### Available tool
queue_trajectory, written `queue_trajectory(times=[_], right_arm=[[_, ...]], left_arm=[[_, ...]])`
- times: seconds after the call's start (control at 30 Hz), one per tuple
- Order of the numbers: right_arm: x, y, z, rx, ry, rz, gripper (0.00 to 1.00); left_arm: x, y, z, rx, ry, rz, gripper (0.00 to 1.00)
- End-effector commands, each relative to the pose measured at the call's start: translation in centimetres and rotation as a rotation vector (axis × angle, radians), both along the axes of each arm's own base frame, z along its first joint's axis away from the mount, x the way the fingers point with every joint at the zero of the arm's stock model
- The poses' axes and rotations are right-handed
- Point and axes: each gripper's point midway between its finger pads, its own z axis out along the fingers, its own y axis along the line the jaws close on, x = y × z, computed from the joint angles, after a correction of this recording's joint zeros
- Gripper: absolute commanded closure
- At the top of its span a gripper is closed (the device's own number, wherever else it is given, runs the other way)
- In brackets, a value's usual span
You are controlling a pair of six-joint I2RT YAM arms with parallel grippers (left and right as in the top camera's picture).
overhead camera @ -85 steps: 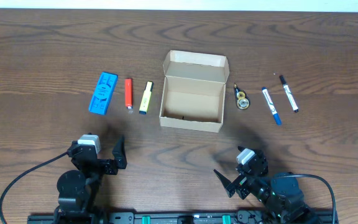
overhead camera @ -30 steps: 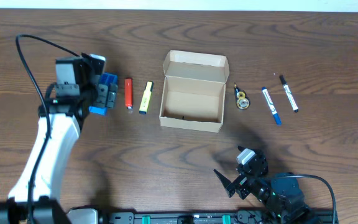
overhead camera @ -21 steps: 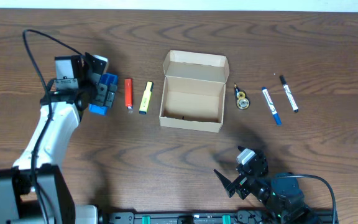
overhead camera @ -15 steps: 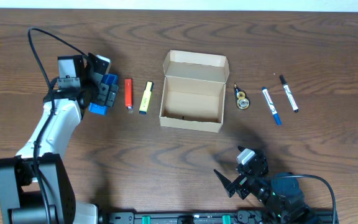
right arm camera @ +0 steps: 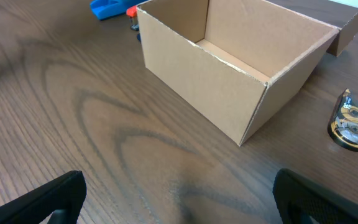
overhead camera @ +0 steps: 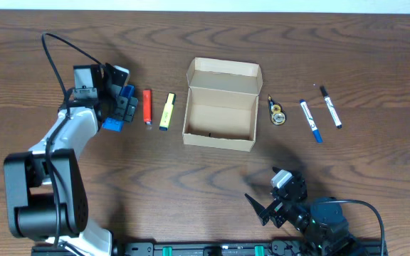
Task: Pack container
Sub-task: 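Reach left gripper down over the blue whiteboard duster, then close left gripper on the blue duster and lift it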
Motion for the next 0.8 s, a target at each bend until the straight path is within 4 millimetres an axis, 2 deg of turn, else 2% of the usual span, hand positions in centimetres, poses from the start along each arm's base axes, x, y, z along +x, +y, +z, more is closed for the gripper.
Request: queue_trajectory(times=[0.0, 0.23, 0.47, 0.67, 0.77], right_arm=[[-0.1, 0.1, -0.1, 0.009, 0.005, 0.002, 0.01], [-0.1, 0.1, -0.1, 0.009, 0.005, 0.002, 0.01], [-0.1, 0.1, -0.1, 0.009, 0.006, 0.002, 0.01], [-0.1, 0.1, -0.1, 0.009, 0.006, 0.002, 0.01], [-0.1, 0.1, -0.1, 0.009, 0.006, 0.002, 0.01]], left_arm=[[0.6, 0.8, -0.5, 0.009, 0.007, 0.054, 0.05], [0.2, 0.8, -2.3, 0.008, 0.051, 0.054, 0.05], [-0.2, 0.8, -3.7, 0.007, 0.085, 0.054, 0.0], [-0.4, 0.8, -3.8, 0.008, 0.093, 0.054, 0.19], [-0.5, 0.7, -4.0, 0.007, 0.101, 0.055, 0.23]])
